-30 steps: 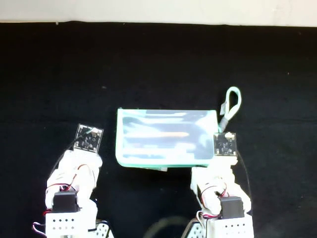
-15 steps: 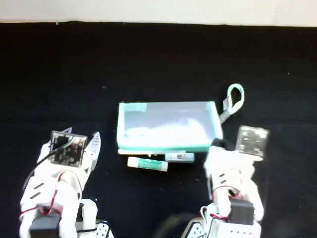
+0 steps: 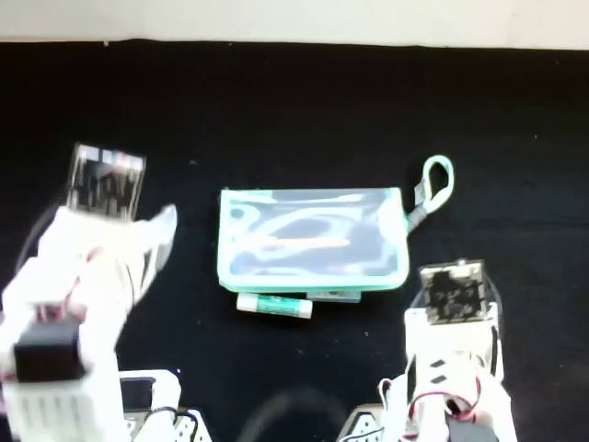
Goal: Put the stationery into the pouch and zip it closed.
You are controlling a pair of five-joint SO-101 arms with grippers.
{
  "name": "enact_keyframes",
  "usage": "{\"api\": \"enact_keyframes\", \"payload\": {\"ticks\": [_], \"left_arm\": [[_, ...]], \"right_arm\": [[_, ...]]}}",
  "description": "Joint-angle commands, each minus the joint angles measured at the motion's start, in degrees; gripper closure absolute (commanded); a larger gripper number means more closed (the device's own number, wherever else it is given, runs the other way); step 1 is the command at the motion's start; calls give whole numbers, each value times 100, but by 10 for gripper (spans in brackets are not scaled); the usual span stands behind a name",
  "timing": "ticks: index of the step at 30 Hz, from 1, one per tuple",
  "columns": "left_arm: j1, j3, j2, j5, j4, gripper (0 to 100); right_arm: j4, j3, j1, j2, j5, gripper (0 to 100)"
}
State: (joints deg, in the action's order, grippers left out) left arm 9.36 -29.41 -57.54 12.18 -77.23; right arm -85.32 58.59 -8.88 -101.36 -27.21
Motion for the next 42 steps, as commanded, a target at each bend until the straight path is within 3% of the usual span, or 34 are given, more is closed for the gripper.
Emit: {"api": "enact_keyframes", "payload": {"ticks": [1, 7, 14, 17, 26, 42], "left_arm": [[4, 901, 1473, 35, -44, 755], [-66, 980, 2870, 35, -44, 755], [-716, 681, 3503, 44, -26, 755], [-866, 418, 3723, 44, 9, 755], [-778, 356, 3934, 44, 0, 755], [-778, 347, 3960, 44, 0, 755]], "right_arm": [[-541, -1059, -66, 1130, -774, 786], [-1270, -4154, -22, 3934, -668, 786], [-1543, -6440, -48, 7196, 1037, 783], [-1393, -6774, -84, 8409, 1600, 783], [233, -6853, -699, 10818, 1679, 783], [2589, -6862, -321, 12233, 1952, 783]]}}
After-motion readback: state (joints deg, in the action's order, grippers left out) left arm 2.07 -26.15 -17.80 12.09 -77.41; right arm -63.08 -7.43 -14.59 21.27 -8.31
